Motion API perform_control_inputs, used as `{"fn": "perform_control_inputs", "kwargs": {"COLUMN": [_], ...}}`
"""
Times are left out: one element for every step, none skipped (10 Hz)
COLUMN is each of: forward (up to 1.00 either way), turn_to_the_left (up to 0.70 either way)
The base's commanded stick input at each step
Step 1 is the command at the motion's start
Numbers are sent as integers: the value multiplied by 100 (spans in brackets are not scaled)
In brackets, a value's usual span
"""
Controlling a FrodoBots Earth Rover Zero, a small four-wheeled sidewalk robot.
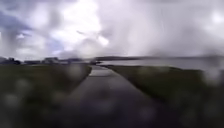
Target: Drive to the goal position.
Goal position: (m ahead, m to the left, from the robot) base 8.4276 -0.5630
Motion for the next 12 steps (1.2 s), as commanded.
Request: {"fn": "perform_control_inputs", "kwargs": {"forward": [70, 70, 70, 70, 70, 70, 70, 70, 70, 70, 70, 70], "turn_to_the_left": [0, 0, 0, 0, 0, 0, 0, 0, 0, 0, 0, 0]}}
